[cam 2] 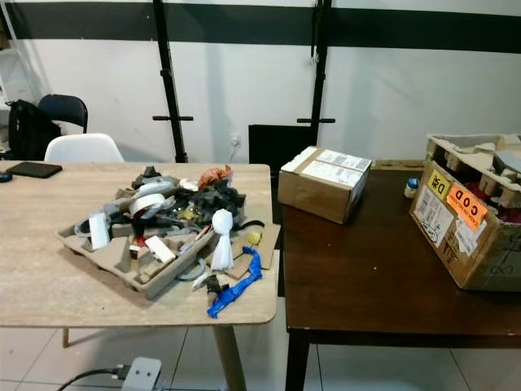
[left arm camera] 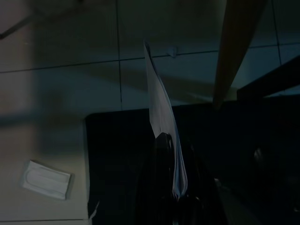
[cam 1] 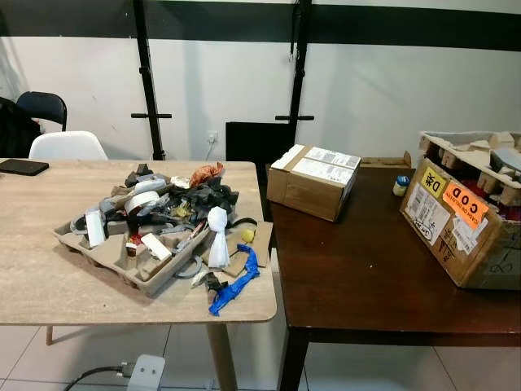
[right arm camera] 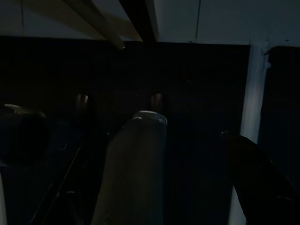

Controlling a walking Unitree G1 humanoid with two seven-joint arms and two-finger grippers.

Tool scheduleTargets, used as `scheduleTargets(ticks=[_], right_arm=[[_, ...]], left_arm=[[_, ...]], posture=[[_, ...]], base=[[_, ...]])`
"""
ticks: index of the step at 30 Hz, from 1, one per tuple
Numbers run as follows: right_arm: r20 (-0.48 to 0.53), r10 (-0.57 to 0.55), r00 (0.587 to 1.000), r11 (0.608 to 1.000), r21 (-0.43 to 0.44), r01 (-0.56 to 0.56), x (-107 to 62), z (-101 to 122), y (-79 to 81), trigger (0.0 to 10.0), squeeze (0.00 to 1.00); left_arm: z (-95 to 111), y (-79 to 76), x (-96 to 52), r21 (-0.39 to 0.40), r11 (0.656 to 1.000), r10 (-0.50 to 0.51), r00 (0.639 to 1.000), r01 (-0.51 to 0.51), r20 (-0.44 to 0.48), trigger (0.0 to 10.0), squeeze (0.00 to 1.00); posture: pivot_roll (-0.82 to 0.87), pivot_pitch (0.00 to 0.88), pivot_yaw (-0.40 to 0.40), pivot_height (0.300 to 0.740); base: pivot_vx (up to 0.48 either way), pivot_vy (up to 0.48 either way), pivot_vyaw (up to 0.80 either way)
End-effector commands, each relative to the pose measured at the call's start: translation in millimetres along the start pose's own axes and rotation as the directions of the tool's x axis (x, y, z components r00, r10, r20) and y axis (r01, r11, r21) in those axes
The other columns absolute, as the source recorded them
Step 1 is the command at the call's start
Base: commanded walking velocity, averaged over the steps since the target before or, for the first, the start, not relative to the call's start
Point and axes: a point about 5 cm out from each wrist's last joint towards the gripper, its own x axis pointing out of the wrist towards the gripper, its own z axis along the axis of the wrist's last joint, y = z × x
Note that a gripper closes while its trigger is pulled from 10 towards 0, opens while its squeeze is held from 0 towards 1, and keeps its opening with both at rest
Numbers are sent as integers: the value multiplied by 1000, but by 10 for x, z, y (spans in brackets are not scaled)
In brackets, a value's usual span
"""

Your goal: Picking trash to rubbish bin

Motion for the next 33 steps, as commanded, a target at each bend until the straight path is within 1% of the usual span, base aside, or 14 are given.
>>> scheduleTargets(ticks=[1, 9, 16, 33], right_arm=[[1, -9, 1000, 1000, -13, 10, -4, 12, -40, 10000, 0], [-2, -3, 1000, 999, -52, 3, -5, 28, -50, 10000, 0], [-1, -2, 1000, 998, -62, 2, -7, 34, -66, 10000, 0], [-4, -2, 1000, 997, -72, 2, -9, 19, -75, 10000, 0]], left_arm=[[-18, -59, 8, -23, 1000, -6, 1000, 5, -15, 10000, 0], [-9, -90, 12, -40, 999, -2, 1000, 1, -5, 10000, 0], [-8, -90, 12, -45, 999, 1, 1000, -1, -3, 10000, 0], [-25, -114, 12, -22, 1000, -17, 1000, 16, -12, 10000, 0]], posture=[[49, 0, -21, 740], [46, 0, -33, 740], [42, 0, -34, 740], [29, 0, -25, 740]], base=[[0, -480, 0], [0, -480, 0], [0, -480, 0], [0, -480, 0]])
